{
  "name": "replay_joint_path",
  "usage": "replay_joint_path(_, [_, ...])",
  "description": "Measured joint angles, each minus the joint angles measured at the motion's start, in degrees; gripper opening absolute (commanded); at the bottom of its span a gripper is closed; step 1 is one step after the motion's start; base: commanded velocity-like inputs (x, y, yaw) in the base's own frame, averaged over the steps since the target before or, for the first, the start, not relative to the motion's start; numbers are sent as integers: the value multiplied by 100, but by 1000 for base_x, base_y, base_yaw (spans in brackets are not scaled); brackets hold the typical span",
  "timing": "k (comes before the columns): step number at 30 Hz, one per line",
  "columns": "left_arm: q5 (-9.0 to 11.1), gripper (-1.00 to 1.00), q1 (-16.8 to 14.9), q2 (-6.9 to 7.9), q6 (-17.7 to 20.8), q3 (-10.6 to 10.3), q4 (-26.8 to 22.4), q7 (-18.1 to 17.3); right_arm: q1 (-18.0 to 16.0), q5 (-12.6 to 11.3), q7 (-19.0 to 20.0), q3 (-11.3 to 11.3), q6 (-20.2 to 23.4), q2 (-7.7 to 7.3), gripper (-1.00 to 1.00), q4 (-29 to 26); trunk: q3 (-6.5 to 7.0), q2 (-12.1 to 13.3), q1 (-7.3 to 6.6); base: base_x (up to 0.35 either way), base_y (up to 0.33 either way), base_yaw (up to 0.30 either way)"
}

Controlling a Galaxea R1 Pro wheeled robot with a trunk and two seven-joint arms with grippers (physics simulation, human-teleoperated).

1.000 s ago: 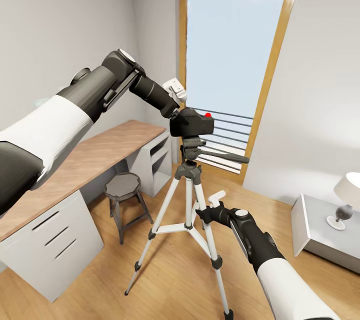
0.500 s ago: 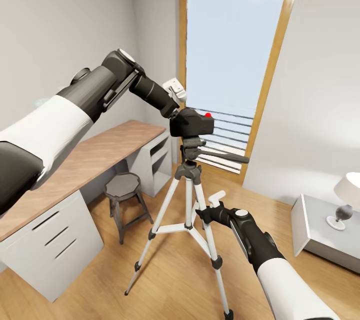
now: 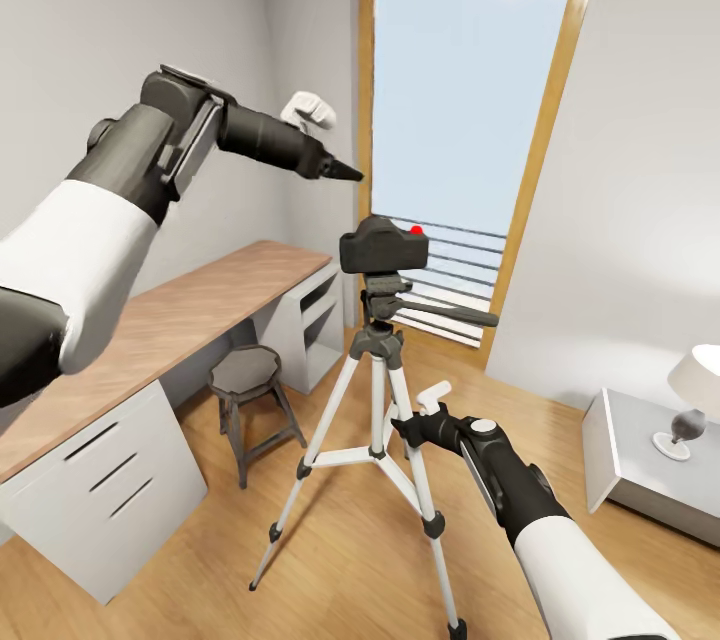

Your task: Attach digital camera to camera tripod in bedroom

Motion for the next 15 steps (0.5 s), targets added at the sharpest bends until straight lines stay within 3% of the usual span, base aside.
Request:
replay_joint_path(2, [23,100,33,62,9,335,-2,24,0,-1,-1,2,6,2,-100,-3,0,0,0,0,0,0])
replay_joint_path(5, [46,100,57,159,21,612,12,35,0,0,0,3,3,1,-100,-2,0,0,0,0,0,0])
replay_joint_path(7, [65,100,93,334,144,897,88,42,0,-3,0,3,9,1,-100,-6,0,1,0,0,0,0])
replay_joint_path(10, [65,100,214,554,516,1087,333,46,0,-1,0,5,8,2,-100,-7,-1,1,0,0,0,0])
replay_joint_path(15, [52,100,415,873,1257,1199,1086,95,0,8,0,4,6,7,-100,-4,-1,1,0,0,0,0])
